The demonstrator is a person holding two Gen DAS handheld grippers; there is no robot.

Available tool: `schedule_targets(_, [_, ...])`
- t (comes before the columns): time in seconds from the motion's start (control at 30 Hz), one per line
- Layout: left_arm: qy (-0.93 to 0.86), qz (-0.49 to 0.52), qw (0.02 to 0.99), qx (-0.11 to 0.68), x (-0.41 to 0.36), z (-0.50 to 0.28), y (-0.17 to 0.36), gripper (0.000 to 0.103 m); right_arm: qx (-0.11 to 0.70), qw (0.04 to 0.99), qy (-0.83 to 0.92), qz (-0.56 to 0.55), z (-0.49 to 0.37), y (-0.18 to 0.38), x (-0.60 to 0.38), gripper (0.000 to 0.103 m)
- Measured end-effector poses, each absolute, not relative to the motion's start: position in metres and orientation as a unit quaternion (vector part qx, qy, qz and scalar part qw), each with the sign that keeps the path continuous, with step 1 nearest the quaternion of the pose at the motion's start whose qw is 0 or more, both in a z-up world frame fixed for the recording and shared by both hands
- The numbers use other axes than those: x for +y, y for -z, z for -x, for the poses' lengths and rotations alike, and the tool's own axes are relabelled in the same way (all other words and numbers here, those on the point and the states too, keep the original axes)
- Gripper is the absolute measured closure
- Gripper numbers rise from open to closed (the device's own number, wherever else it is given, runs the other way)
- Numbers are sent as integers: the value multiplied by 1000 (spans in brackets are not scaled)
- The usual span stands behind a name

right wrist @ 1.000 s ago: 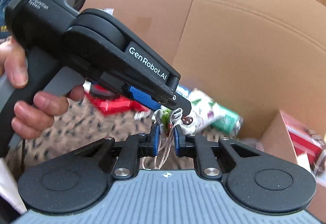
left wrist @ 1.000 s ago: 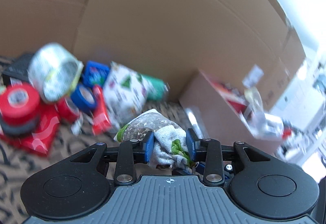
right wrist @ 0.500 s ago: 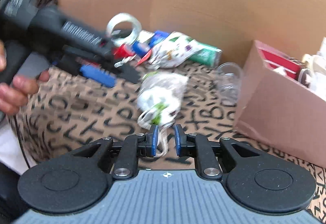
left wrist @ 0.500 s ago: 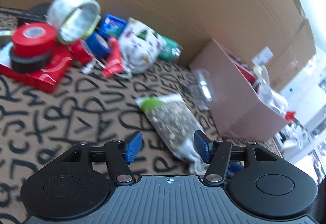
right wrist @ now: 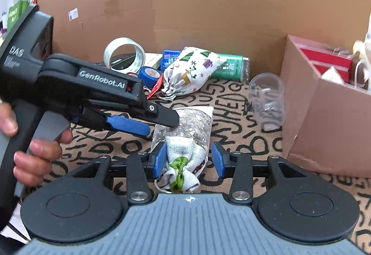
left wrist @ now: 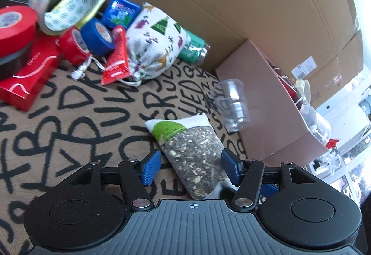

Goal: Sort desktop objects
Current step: 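Lift the seed bag off the mat with the right tool, then carry the seed bag into the pink box and open the right tool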

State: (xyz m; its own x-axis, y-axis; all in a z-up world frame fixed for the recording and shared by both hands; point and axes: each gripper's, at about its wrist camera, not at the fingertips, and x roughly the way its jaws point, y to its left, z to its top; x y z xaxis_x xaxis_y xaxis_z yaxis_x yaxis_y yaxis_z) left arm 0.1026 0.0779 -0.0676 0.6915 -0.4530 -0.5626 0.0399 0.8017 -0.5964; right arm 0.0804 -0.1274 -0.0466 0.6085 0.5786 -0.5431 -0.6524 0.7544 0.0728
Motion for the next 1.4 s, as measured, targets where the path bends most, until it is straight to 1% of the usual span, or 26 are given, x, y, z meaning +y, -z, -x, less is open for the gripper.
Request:
schedule_targets(0.03, [144,282,875,367,77,-105,69,32,284,892,-348,60,-85,48,-128,50])
schedule_targets(0.17, [151,273,877,366,73,-114,72,30,298,883,-361,31,-95,51,-134,50])
schedule_targets(0.33, [160,265,879,362,74,-117,73,32,324,867,-379,-21,-110,60,-138,48])
schedule_targets(0.43, [165,275,874,364,77,-119,76,28,340,856,-386,-44,-117,65,-139,43])
schedule_targets(0.5, [169,273,875,363,77,-120,77,26,347,850,-392,-51,-121,69,-138,43])
schedule_targets(0.53, [170,267,877,362,75,-120,76,27,349,848,-395,-54,-121,70,-137,43])
schedule_targets(0.57, [170,258,880,361,73,-120,75,27,349,847,-397,-54,-120,70,-135,47])
schedule_targets(0.6, [169,251,882,361,72,-120,74,28,347,848,-396,-52,-119,70,-134,47])
schedule_targets(0.63, [168,249,883,361,71,-119,73,32,346,850,-395,-49,-117,69,-133,49])
schedule_targets(0.67, [167,247,883,362,71,-118,72,38,345,850,-394,-47,-115,69,-132,50])
schedule_targets(0.73, [167,244,884,363,70,-115,70,41,344,852,-393,-43,-111,68,-131,52])
schedule_targets(0.83, [166,231,888,362,67,-107,65,42,342,852,-394,-38,-104,65,-132,53])
schedule_targets(1.03, [172,215,897,347,59,-92,46,42,321,858,-399,-44,-87,52,-144,54])
schedule_targets(1.4, [215,160,922,280,13,-91,-22,42,223,896,-381,-49,-75,-1,-186,54])
